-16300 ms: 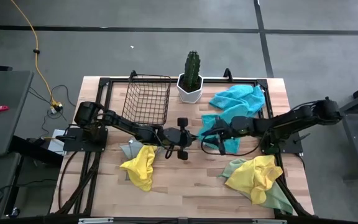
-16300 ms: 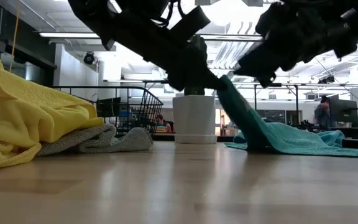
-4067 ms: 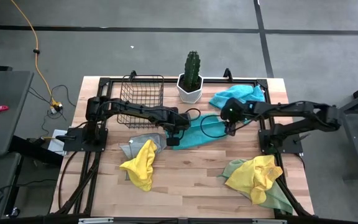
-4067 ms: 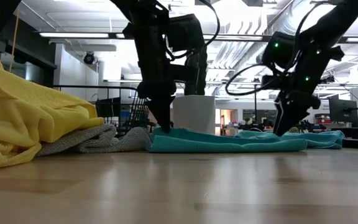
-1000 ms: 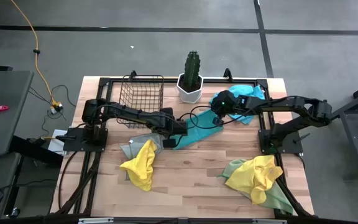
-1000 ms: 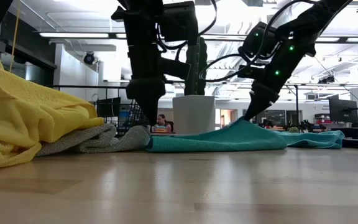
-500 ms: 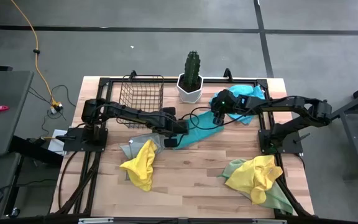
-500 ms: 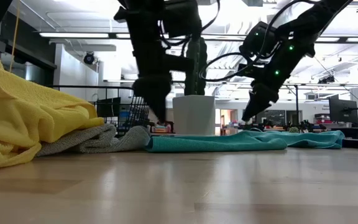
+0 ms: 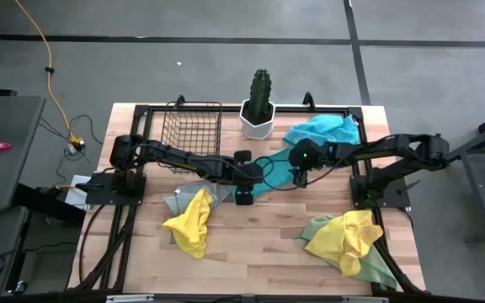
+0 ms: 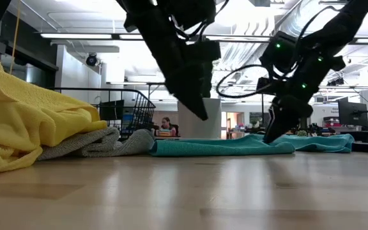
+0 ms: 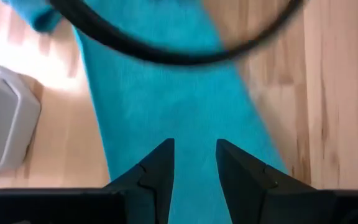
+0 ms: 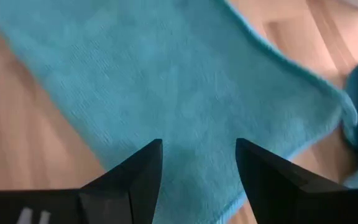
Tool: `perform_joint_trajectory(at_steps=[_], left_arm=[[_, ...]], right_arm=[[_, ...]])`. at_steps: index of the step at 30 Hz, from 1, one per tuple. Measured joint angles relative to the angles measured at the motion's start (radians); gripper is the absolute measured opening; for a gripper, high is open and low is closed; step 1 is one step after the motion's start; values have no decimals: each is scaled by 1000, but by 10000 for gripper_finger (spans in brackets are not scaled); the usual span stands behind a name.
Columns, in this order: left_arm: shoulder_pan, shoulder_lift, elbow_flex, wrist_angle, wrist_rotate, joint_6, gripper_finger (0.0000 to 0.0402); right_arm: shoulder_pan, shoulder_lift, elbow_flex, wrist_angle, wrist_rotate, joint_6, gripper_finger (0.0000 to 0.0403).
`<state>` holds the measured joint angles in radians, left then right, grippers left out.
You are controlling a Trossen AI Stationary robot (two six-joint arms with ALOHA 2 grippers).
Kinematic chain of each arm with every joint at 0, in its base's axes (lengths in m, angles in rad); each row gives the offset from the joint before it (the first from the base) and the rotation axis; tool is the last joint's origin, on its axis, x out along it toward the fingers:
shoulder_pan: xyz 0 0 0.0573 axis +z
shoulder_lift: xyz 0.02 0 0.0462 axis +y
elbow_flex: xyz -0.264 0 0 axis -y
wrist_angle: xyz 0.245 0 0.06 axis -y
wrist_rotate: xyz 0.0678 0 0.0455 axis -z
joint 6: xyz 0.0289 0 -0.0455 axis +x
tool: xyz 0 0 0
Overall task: Fold microfiber towels
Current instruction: Fold the top blue microfiber towel on the table
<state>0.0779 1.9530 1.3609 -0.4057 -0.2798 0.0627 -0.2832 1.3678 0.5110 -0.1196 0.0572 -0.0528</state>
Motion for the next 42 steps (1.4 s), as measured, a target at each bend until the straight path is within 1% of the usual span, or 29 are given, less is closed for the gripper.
perform_joint_trajectory(at_steps=[3,6,9,12,17,19,24,28,31,33,36,42], left_arm=[[-1,0,0,56,17,-5,110],[1,0,0,117,34,-1,110],[11,-17,-2,150,34,31,110],[26,-69,-2,170,34,46,110],[48,-188,-1,175,28,73,110],[54,-231,-1,170,26,82,110],[58,-287,0,142,21,89,110],[58,-284,-1,96,15,82,110],[58,-262,-1,83,12,78,110],[58,-254,-19,80,12,73,110],[58,-254,-64,130,10,71,110],[62,-253,-123,147,7,46,110]], right_arm=[[40,0,-10,-30,84,55,194],[78,0,-21,-61,134,126,191],[116,-2,-35,-106,168,217,171],[153,-5,-58,-135,205,320,127],[224,-6,-76,-190,228,501,26],[262,-6,-76,-206,247,568,9],[357,-7,-73,-250,251,744,28],[438,-22,-74,-254,229,844,12],[490,-60,-74,-276,168,901,4],[520,-88,-67,-294,132,929,8],[558,-122,-52,-341,125,954,11],[573,-162,-36,-369,179,920,12]])
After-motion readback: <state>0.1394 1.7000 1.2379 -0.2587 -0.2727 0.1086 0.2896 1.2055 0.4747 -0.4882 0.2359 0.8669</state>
